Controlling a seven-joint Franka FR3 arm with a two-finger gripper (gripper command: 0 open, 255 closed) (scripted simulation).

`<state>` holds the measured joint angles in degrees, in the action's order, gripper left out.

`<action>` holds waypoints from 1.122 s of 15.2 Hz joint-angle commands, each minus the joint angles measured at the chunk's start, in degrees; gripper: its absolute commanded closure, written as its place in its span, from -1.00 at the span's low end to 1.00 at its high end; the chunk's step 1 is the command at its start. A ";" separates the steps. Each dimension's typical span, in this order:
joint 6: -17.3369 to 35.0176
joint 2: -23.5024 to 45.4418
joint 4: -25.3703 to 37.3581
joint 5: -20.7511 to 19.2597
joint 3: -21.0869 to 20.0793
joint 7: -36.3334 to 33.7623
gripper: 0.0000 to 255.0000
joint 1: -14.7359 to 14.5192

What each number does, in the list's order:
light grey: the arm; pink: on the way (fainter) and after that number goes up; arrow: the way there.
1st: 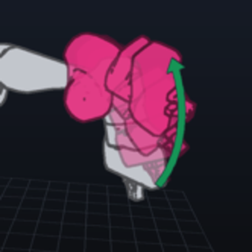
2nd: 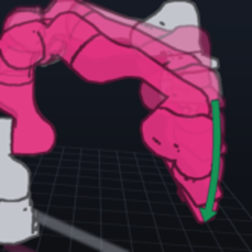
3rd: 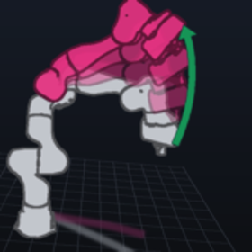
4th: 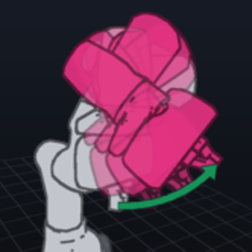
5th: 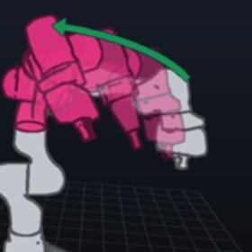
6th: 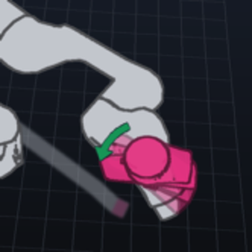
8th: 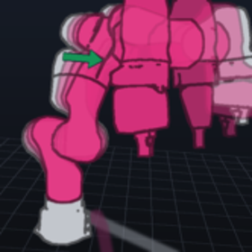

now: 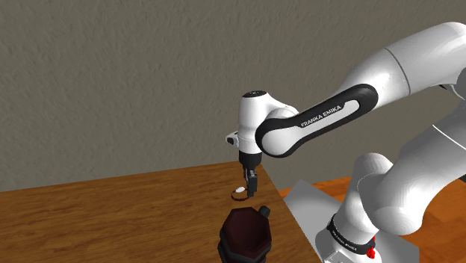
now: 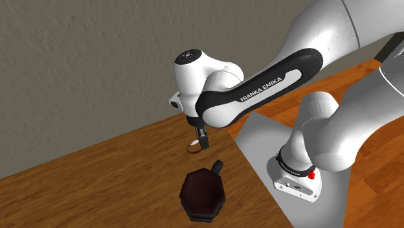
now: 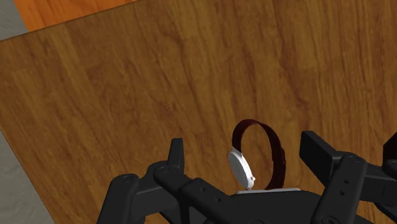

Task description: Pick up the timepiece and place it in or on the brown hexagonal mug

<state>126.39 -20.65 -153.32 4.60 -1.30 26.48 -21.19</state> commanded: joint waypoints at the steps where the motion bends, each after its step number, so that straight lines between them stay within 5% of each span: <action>1: 0.10 0.07 -0.02 0.01 -0.01 -0.01 -1.00 -0.01; 4: 0.09 0.06 -0.02 0.01 -0.01 -0.01 -1.00 -0.01; 5: 0.09 0.06 -0.02 0.01 -0.01 -0.01 1.00 -0.01; 17: -2.73 -1.61 1.13 -0.13 0.01 -0.18 1.00 0.04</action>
<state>124.69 -21.70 -152.62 4.55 -1.33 26.32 -21.20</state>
